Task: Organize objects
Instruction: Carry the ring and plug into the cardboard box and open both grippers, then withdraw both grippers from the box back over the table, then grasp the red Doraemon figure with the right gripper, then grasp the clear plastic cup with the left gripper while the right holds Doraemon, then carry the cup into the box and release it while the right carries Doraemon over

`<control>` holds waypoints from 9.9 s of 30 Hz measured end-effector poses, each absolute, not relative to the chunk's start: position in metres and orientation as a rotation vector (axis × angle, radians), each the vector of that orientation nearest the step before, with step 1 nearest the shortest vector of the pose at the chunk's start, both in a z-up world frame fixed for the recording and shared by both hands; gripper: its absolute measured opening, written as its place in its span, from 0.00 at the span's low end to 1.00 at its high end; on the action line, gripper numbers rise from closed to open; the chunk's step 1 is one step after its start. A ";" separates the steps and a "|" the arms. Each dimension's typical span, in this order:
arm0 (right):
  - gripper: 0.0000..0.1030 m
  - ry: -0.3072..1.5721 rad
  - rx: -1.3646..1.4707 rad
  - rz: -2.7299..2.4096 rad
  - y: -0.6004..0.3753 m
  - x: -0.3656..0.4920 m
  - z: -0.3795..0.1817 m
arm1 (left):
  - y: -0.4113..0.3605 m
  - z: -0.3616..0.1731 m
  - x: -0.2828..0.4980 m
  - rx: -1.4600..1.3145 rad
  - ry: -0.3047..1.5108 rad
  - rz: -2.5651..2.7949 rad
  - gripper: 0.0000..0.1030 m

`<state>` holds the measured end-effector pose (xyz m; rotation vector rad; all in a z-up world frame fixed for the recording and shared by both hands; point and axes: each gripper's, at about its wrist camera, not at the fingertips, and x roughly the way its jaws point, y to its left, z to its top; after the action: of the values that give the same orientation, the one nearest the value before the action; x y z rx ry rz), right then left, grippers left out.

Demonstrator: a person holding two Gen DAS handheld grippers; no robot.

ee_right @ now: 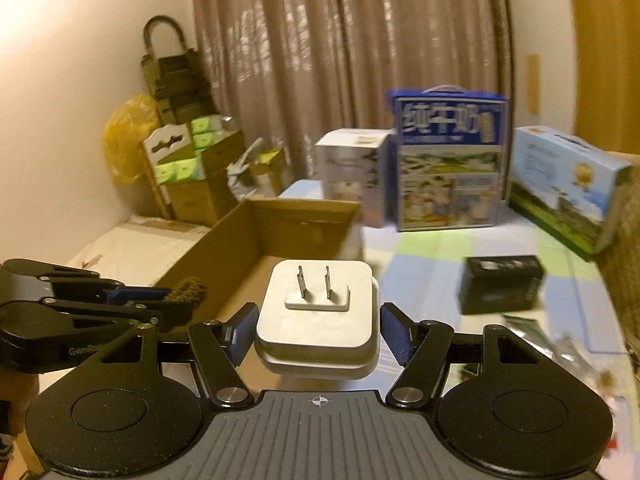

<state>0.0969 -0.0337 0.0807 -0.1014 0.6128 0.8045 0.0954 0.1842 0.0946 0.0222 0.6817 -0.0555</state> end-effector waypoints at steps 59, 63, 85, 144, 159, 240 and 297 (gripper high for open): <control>0.72 0.609 0.064 0.494 -0.189 0.101 0.043 | 0.154 0.103 0.086 -0.060 0.594 -0.150 0.76; 0.72 0.619 0.074 0.392 -0.241 0.096 0.033 | 0.110 0.104 0.091 -0.049 0.584 -0.213 0.82; 0.71 0.706 0.077 0.311 -0.326 0.148 -0.026 | -0.026 0.015 0.150 0.025 0.655 -0.373 0.95; 0.45 0.893 -0.075 0.474 -0.287 0.195 -0.070 | -0.022 -0.045 0.183 0.007 0.777 -0.393 0.96; 0.41 0.836 -0.053 0.397 -0.292 0.201 -0.061 | -0.026 -0.045 0.184 0.002 0.771 -0.407 0.96; 0.41 0.720 0.163 0.562 -0.257 0.139 0.009 | 0.003 0.015 0.145 0.068 0.711 -0.396 0.46; 0.41 0.829 -0.040 0.955 0.045 0.159 0.025 | 0.282 0.050 0.142 -0.059 0.710 -0.017 0.61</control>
<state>0.1587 0.0446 0.0249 -0.0402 0.8294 0.9547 0.1418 0.2820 0.0497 -0.0587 0.7102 -0.0166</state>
